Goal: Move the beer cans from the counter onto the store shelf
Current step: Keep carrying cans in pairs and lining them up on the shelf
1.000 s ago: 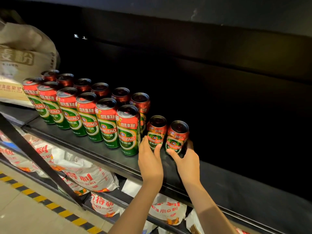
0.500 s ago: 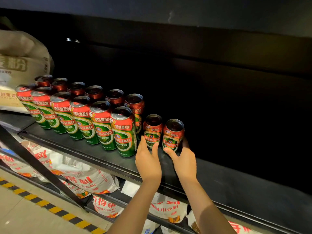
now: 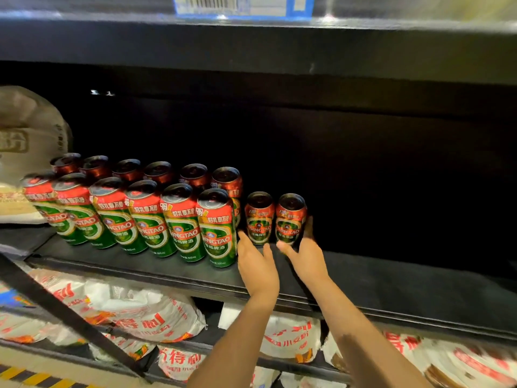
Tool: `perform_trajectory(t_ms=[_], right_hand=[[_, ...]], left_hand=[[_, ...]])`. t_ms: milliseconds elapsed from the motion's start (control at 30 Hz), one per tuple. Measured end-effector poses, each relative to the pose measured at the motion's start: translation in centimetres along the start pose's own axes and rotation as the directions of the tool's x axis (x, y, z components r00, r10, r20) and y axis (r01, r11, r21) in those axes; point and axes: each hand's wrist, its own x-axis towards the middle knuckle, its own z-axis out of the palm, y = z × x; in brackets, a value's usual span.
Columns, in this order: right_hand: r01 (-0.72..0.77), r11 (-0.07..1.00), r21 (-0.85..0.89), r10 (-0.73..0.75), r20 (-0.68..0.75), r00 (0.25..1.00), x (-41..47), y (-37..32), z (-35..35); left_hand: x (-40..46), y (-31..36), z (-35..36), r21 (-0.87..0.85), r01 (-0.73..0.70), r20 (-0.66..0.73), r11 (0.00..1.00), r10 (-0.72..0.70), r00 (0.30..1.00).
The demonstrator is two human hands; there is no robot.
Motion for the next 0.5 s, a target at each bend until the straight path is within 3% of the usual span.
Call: perform_trajectory(t_ms=[100, 200, 267, 367, 433, 500], right_hand=[[-0.001, 0.991, 0.135, 0.01, -0.067, 0.998, -3.3, -0.1, -1.5], [0.027, 0.999, 0.034, -0.025, -0.058, 0.998, -9.1, 0.2, -3.7], [0.006, 0.998, -0.06, -0.007, -0.025, 1.0, -13.4, 0.8, -5.5], [-0.024, 0.97, -0.243, 0.014, -0.044, 0.999, -20.5, 2.4, -8.3], [-0.103, 0.934, -0.342, 0.084, -0.068, 0.994, -26.1, 3.3, -9.6], [-0.235, 0.896, -0.377, 0.214, -0.099, 0.972, -32.5, 4.0, -10.4]], left_hand=[[-0.8, 0.0, -2.1, -0.006, -0.012, 0.182, 1.0, 0.013, 0.983], [-1.6, -0.8, -4.5, 0.098, -0.16, 0.396, 0.982, 0.109, 0.912], [-2.1, -1.2, -6.3, 0.227, -0.344, 0.556, 0.911, 0.169, 0.814], [-3.4, -1.5, -8.7, 0.339, -0.618, 0.712, 0.709, 0.236, 0.661], [-5.0, -1.5, -9.5, 0.315, -0.725, 0.771, 0.612, 0.28, 0.572], [-7.9, -1.5, -9.9, 0.189, -0.79, 0.823, 0.583, 0.345, 0.451]])
